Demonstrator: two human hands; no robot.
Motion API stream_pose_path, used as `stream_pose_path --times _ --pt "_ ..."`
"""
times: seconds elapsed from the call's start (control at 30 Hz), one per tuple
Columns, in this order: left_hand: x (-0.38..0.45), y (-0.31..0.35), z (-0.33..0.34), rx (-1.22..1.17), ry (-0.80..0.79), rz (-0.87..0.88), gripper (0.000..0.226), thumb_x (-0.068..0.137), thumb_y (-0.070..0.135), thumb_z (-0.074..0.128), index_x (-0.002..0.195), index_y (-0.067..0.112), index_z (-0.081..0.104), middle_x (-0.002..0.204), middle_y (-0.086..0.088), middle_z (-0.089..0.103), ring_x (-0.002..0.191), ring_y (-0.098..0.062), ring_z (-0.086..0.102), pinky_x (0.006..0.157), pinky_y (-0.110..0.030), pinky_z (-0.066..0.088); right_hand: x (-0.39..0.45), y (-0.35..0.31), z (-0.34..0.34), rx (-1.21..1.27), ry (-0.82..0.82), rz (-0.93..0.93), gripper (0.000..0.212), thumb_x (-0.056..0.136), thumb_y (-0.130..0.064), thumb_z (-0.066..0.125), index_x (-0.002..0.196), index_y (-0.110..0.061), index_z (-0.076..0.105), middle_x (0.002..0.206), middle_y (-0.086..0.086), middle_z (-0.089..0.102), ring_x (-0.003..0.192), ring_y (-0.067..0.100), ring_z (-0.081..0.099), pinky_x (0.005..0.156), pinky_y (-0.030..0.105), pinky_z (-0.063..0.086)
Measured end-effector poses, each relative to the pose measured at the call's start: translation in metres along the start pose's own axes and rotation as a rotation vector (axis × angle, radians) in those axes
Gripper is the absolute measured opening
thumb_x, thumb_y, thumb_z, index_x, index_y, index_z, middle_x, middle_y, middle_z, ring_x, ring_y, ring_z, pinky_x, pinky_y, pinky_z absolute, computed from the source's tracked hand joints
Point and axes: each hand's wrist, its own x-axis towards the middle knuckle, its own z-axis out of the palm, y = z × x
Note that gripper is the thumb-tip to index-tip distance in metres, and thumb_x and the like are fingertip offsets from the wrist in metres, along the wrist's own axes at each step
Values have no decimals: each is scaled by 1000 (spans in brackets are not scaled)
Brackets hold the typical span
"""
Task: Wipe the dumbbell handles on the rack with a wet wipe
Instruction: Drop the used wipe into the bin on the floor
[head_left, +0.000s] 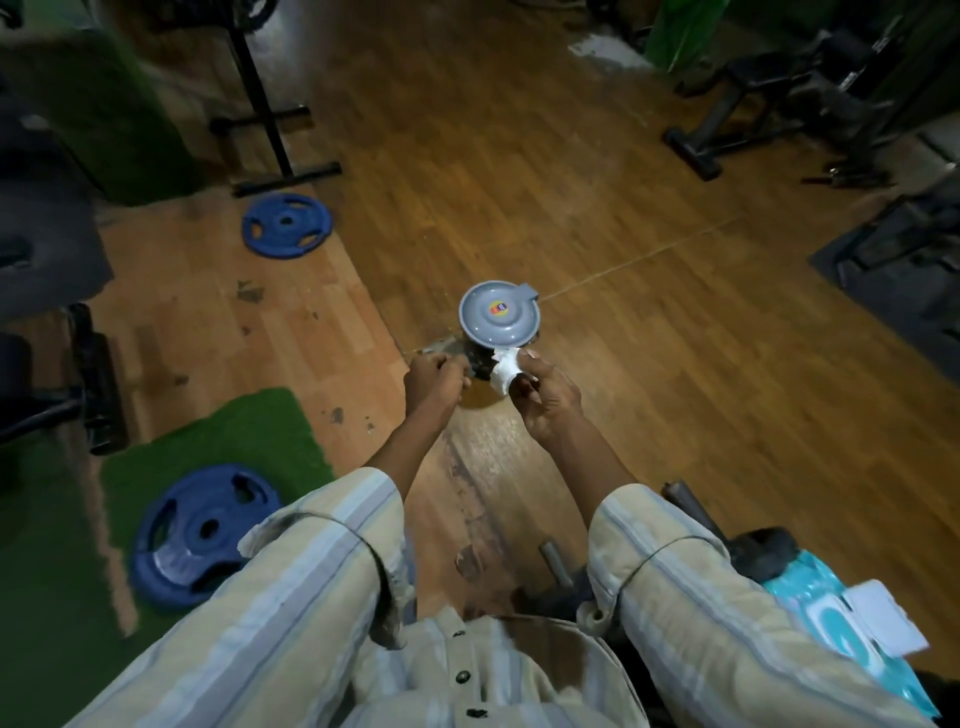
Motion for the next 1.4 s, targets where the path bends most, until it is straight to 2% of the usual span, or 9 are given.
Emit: stream_pose_path --times 0.13,0.27,0.33,0.47,0.6,0.83,1.0,1.2,1.4 --pt "72 27 -6 6 -47 15 17 81 17 60 70 5 65 55 -3 64 41 -12 49 54 -29 40 54 -1 52 -4 53 -37 18 82 3 77 100 -1 72 111 19 71 79 28 71 54 30 58" --pt "143 54 -25 22 -78 14 16 80 17 61 66 9 63 58 -5 66 45 -16 50 53 -28 41 100 -3 108 20 125 -50 35 78 2 81 112 3 71 119 22 71 91 33 71 62 38 61" --pt "173 64 -34 40 -76 2 16 78 18 61 64 10 63 60 -7 68 50 -19 51 56 -31 42 114 -5 133 46 148 -46 38 79 1 81 116 3 70 118 21 71 86 32 72 58 36 60" --pt "228 83 -39 54 -88 -35 19 71 25 60 66 7 65 65 -11 70 55 -22 52 58 -34 43 144 -7 177 78 196 -47 21 81 3 78 101 -1 72 115 21 69 55 18 64 45 23 52" --pt "268 99 -31 49 -152 -68 18 72 22 62 67 6 68 65 -10 69 54 -22 52 58 -32 42 174 -12 205 68 252 -40 23 78 3 82 100 -2 74 116 20 71 69 22 65 46 24 53" --pt "355 129 -2 87 -196 -79 16 74 20 66 59 13 65 60 -4 69 51 -20 52 60 -31 43 261 -31 233 93 304 -7 31 77 1 83 107 -3 75 95 12 70 57 16 58 53 25 55" --pt "420 166 34 155 -238 -111 11 77 20 69 69 14 67 66 -7 71 45 -20 51 46 -21 36 339 -64 252 112 342 24 24 78 -1 82 99 -5 72 91 13 70 73 22 66 71 34 61" --pt "472 206 83 260 -266 -169 17 73 24 69 63 11 68 61 -6 69 46 -22 50 54 -26 38 398 -107 264 109 342 63 23 82 -4 80 104 -6 74 88 10 70 55 15 64 66 30 58" --pt "496 218 123 358 -368 -215 18 72 22 65 68 6 70 61 -7 70 46 -24 51 55 -29 41 429 -130 259 148 418 86 23 82 -3 80 104 -2 73 100 16 72 83 28 70 72 33 60"
